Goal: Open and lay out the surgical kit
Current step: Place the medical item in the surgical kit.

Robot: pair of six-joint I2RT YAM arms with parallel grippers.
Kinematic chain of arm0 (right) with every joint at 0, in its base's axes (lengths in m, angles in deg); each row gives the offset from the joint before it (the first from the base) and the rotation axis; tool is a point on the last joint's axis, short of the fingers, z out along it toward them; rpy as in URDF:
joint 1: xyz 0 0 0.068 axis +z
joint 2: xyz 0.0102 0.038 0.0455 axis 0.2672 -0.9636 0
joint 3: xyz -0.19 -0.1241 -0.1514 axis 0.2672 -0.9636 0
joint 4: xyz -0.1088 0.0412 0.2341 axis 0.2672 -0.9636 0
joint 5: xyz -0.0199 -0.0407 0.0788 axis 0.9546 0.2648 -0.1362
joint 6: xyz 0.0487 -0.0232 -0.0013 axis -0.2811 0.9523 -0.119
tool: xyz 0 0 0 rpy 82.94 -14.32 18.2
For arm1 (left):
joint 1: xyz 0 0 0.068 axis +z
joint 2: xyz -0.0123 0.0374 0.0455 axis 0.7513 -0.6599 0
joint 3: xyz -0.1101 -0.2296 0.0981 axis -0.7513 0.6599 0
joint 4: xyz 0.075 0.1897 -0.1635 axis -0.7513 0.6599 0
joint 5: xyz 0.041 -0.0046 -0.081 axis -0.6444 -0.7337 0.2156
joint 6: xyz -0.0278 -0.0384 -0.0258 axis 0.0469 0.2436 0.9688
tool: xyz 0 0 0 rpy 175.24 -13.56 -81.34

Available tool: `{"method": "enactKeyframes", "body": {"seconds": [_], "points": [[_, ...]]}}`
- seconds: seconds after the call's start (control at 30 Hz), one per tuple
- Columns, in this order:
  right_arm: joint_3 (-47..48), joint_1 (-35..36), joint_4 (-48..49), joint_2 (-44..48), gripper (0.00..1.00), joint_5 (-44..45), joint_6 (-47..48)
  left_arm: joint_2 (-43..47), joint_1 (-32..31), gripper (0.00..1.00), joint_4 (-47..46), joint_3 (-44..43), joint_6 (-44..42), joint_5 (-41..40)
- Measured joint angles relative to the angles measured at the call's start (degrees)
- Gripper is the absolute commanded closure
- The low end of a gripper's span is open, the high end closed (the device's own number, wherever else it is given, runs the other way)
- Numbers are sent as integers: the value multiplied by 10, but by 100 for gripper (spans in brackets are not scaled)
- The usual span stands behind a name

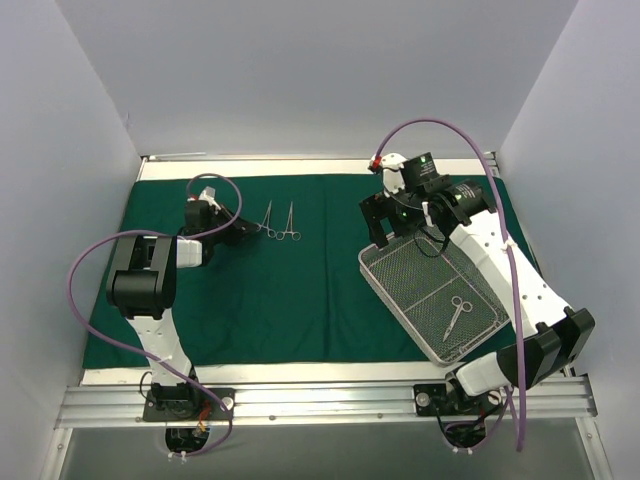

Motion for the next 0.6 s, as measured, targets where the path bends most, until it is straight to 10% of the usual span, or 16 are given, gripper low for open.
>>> {"method": "enactKeyframes", "body": {"seconds": [0.6], "points": [[0,-8,0,0,12,-8,6,-5,0,76,41,0,1,-8]]}}
